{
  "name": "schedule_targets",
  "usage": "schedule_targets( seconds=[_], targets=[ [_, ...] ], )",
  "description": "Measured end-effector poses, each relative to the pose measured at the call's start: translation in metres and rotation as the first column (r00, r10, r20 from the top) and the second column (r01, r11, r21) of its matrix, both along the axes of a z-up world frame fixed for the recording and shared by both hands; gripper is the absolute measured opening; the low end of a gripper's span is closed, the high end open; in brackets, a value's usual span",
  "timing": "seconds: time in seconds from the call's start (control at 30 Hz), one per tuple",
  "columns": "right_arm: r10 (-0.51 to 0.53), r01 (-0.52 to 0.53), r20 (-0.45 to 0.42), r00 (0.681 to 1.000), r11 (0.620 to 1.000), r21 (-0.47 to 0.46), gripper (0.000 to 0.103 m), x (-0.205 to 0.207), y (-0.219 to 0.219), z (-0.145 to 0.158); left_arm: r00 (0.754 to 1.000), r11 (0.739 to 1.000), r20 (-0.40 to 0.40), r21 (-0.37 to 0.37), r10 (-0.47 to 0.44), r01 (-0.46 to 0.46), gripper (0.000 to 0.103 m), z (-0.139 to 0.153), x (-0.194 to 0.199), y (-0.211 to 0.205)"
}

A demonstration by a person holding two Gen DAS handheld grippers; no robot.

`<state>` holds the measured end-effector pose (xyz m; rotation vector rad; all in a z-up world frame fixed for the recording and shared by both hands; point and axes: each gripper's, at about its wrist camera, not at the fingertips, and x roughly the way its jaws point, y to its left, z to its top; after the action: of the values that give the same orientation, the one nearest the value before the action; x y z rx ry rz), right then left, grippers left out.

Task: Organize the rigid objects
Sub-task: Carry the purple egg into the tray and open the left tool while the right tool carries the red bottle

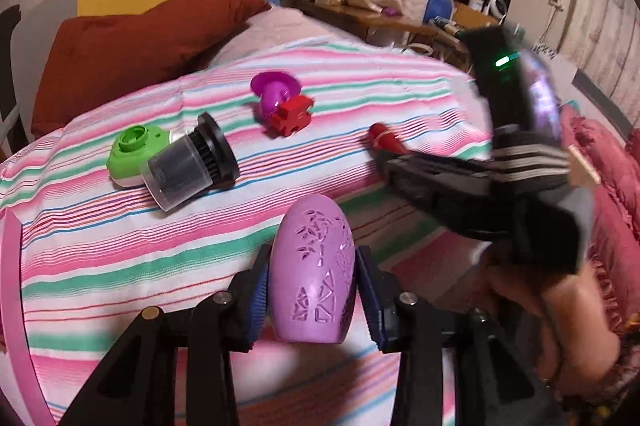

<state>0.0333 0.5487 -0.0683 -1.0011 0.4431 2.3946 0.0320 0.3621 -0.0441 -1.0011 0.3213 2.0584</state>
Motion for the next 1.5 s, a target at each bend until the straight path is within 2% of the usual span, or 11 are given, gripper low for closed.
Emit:
schedule_targets(
  seconds=[0.13, 0.5, 0.67, 0.97, 1.2, 1.5],
  targets=[
    [0.010, -0.010, -0.014, 1.000, 1.000, -0.003, 0.026, 0.003, -0.006, 0.003, 1.000, 0.999, 0.007, 0.034, -0.002, 0.001, 0.040, 0.011, 0.009, -0.015],
    [0.072, -0.071, -0.016, 0.997, 0.996, 0.056, 0.026, 0.010, -0.041, 0.012, 0.998, 0.995, -0.058, 0.093, 0.030, -0.025, 0.040, 0.042, 0.030, -0.074],
    [0.126, -0.125, -0.009, 0.992, 0.987, 0.099, 0.026, 0.008, -0.066, 0.016, 0.995, 0.987, -0.051, 0.139, 0.087, -0.080, 0.040, 0.054, 0.028, -0.113],
    [0.160, -0.160, 0.013, 0.987, 0.981, 0.107, 0.026, 0.004, -0.089, 0.012, 0.978, 0.963, -0.015, 0.174, 0.209, -0.204, 0.040, 0.056, 0.018, -0.182],
    [0.169, -0.171, 0.025, 0.985, 0.978, 0.116, 0.026, 0.005, -0.102, 0.014, 0.938, 0.924, 0.010, 0.173, 0.345, -0.342, 0.040, 0.052, 0.006, -0.245],
    [0.231, -0.230, 0.006, 0.973, 0.966, 0.115, 0.026, 0.009, -0.137, 0.020, 0.862, 0.851, 0.051, 0.139, 0.504, -0.506, 0.040, 0.028, -0.017, -0.318]
  ],
)
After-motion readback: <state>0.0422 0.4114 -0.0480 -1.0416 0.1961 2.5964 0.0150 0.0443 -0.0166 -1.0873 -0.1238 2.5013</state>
